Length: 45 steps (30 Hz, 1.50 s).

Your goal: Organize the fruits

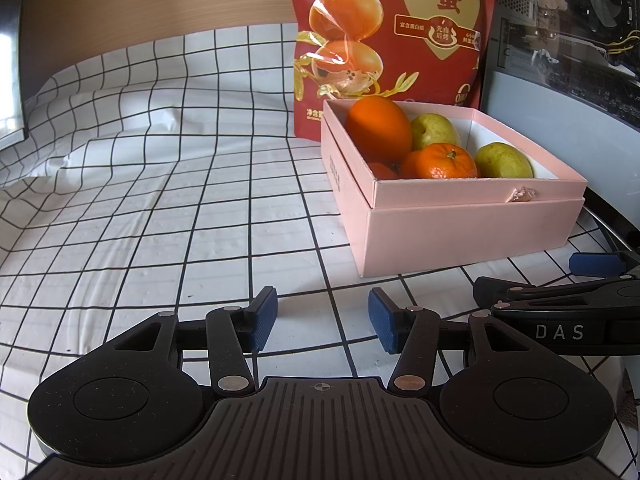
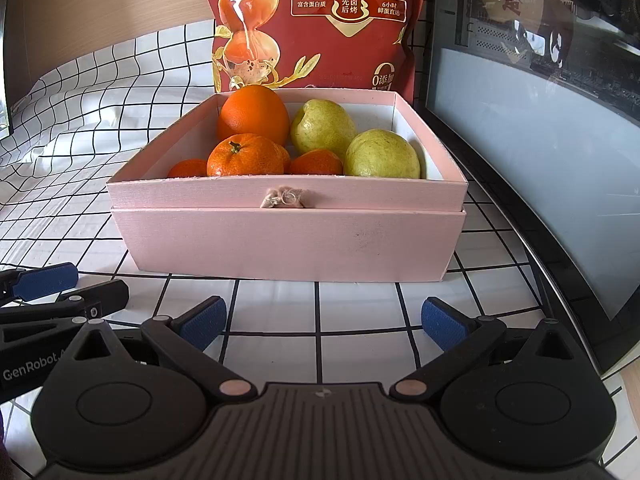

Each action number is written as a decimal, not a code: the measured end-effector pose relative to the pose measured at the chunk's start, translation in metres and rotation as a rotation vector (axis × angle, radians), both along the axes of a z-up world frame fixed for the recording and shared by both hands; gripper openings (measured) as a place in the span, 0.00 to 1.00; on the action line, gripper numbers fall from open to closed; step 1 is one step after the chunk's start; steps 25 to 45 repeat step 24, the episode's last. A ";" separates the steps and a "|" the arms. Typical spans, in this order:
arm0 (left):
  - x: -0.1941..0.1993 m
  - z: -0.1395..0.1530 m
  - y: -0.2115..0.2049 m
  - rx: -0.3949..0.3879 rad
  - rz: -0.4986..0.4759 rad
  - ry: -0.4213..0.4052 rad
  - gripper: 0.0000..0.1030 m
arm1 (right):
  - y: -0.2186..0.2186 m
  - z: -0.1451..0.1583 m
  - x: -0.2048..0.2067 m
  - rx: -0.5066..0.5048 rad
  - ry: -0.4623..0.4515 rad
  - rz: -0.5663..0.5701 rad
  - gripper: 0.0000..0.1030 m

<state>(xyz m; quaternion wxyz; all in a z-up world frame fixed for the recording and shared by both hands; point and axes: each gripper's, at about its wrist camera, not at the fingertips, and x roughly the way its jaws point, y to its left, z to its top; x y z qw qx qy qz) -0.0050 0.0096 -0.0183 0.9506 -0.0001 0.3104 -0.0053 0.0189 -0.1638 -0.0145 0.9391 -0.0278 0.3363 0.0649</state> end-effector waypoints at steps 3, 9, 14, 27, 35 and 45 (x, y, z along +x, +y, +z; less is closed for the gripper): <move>0.000 0.000 0.000 0.000 0.000 0.000 0.54 | 0.000 0.000 0.000 0.000 0.000 0.000 1.00; 0.000 0.000 0.000 0.000 0.000 0.000 0.55 | 0.000 0.000 0.000 0.000 0.000 0.000 1.00; 0.000 0.000 -0.001 0.002 0.000 0.000 0.55 | 0.000 0.000 0.000 0.000 0.000 0.000 1.00; 0.000 -0.001 0.002 0.002 -0.015 -0.001 0.53 | -0.001 0.000 0.000 0.000 0.000 0.000 1.00; 0.000 -0.001 0.002 0.002 -0.015 -0.001 0.53 | -0.001 0.000 0.000 0.000 0.000 0.000 1.00; 0.000 -0.001 0.002 0.002 -0.015 -0.001 0.53 | -0.001 0.000 0.000 0.000 0.000 0.000 1.00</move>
